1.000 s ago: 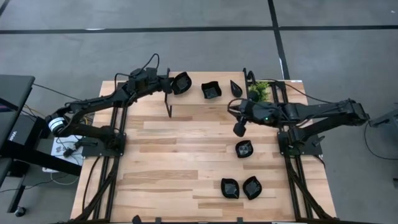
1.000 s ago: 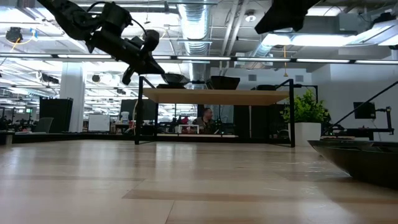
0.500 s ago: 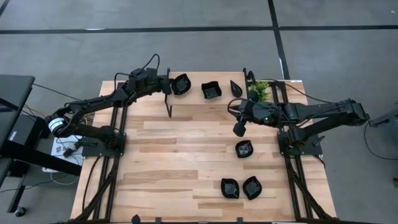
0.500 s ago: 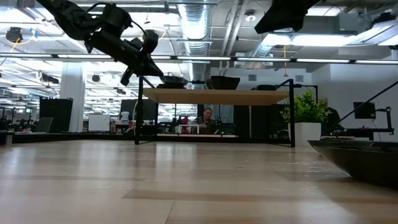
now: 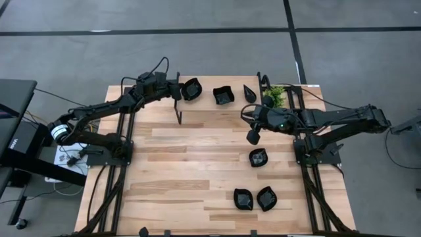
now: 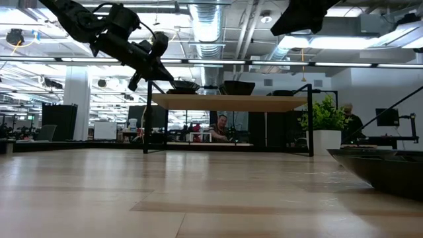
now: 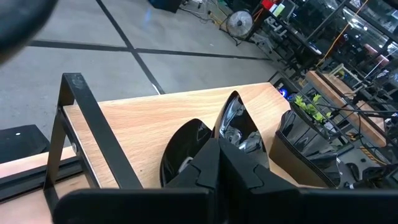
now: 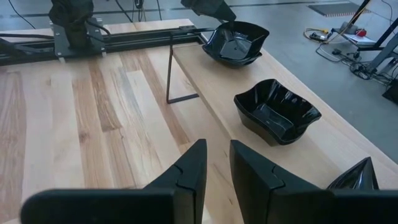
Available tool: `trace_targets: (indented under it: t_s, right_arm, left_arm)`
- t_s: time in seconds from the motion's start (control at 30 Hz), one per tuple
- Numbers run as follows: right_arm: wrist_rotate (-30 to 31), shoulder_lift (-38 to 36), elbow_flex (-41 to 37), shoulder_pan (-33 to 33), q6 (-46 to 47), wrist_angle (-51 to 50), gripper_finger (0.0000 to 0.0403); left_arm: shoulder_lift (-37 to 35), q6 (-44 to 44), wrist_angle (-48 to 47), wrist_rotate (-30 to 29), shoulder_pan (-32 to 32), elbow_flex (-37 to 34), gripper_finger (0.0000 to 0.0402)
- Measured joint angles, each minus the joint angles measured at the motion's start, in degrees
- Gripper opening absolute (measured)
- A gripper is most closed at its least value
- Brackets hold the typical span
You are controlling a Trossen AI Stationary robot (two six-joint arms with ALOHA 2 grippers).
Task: Pick & Place Mini shaped plates
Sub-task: Stack the black leaf shaped plate on top of the black leaf shaped plate on the shelf
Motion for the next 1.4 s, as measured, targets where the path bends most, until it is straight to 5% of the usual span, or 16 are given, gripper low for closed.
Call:
trace_targets:
  t_s: [0.6, 1.03, 1.4]
  right_arm:
    - [-0.07, 0.0, 0.0, 0.17, 0.0, 0.0, 0.0065]
    - [-0.07, 0.0, 0.0, 0.17, 0.0, 0.0, 0.0065]
    - [-0.09, -1.59, 0.0, 0.67, -0.15, -0.6, 0.0065]
  left_arm:
    - [-0.02, -0.46, 0.02, -0.17, -0.01, 0.0, 0.0007]
    - [-0.19, 0.17, -0.25, -0.17, -0.01, 0.0, 0.0104]
    - [-9.85, 5.77, -0.45, -0.21, -2.9, -0.04, 0.0107]
